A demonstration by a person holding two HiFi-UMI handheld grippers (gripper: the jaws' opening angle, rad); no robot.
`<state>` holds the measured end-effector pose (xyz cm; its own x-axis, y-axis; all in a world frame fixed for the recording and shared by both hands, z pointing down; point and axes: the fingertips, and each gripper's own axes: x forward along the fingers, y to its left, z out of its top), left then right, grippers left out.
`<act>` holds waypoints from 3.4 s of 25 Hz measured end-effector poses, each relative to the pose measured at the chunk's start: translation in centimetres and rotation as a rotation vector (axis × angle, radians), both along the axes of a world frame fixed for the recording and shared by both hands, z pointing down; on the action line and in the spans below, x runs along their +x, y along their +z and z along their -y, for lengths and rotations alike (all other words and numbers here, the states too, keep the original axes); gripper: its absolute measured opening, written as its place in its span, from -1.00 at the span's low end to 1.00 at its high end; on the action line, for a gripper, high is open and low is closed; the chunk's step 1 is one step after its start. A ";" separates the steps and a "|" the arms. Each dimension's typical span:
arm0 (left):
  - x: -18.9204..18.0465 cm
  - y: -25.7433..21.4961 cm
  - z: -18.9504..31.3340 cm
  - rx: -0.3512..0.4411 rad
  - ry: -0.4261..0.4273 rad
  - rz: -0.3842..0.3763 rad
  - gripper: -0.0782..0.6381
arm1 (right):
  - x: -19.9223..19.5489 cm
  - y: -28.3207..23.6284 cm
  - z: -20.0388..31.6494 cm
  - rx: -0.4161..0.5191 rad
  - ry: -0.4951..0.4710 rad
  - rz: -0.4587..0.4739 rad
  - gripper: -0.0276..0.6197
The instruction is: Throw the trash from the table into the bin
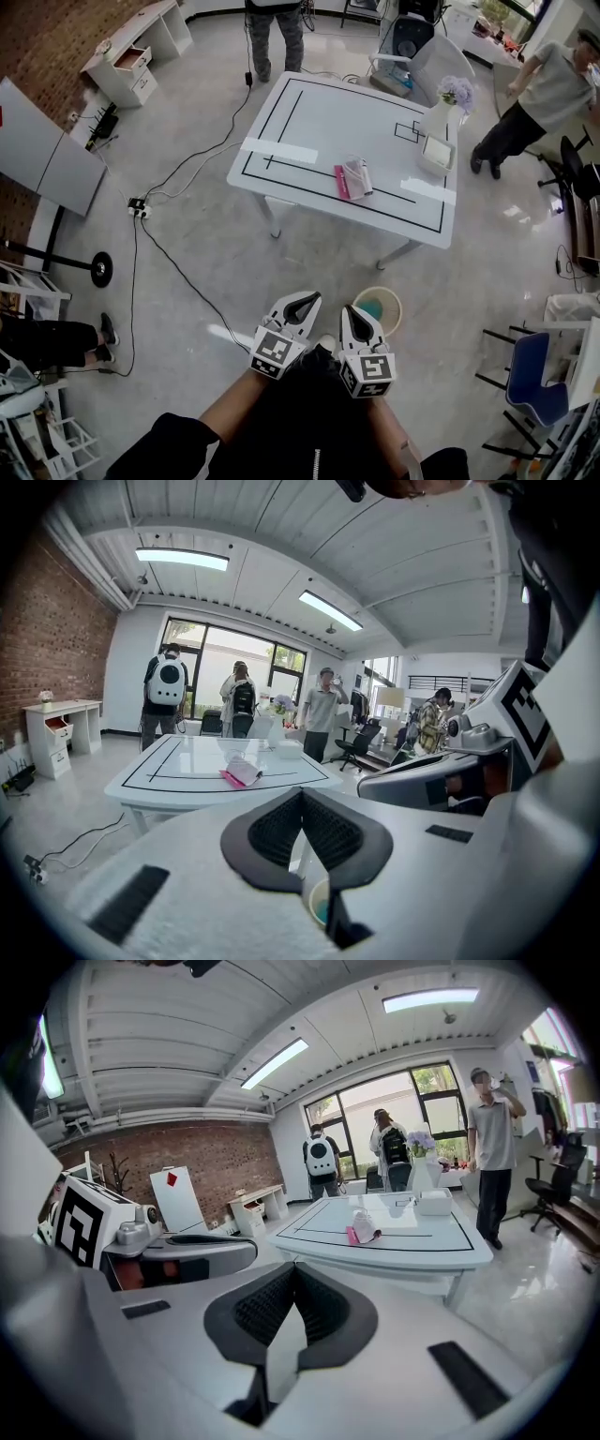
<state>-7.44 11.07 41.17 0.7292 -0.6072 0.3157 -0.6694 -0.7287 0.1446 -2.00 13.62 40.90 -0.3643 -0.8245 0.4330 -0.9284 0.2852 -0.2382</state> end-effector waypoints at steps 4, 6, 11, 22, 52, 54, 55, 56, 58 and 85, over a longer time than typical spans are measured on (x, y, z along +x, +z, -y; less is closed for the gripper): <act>-0.8 0.1 3.5 0.000 0.024 -0.006 -0.76 | -0.8 -0.1 3.4 0.002 0.019 -0.013 -0.89; -1.3 0.0 5.3 0.000 0.035 -0.011 -0.76 | -1.2 -0.2 5.1 0.005 0.032 -0.019 -0.89; -2.7 0.0 9.0 -0.005 0.060 -0.020 -0.76 | -2.6 -0.7 8.7 0.009 0.074 -0.026 -0.89; -4.8 -0.3 15.2 0.028 0.135 0.004 -0.76 | -3.8 -0.6 14.7 0.023 0.162 -0.058 -0.89; 3.9 0.3 29.7 -0.018 -0.021 0.014 -0.76 | 6.2 2.3 30.9 0.004 0.054 -0.037 -0.89; 4.2 0.2 30.2 -0.026 -0.023 0.015 -0.76 | 6.7 2.7 31.3 -0.006 0.062 -0.045 -0.89; 4.4 0.3 30.4 -0.030 -0.022 0.016 -0.76 | 6.9 2.9 31.5 -0.011 0.065 -0.048 -0.89; 4.5 0.5 30.5 -0.032 -0.017 0.017 -0.76 | 7.1 3.1 31.7 -0.014 0.067 -0.049 -0.89; 4.7 1.1 30.6 -0.038 0.003 0.019 -0.76 | 7.3 3.6 32.1 -0.021 0.070 -0.047 -0.88; 3.3 3.1 31.4 -0.075 0.012 0.067 -0.76 | 9.2 10.5 36.1 -0.138 0.087 -0.030 -0.10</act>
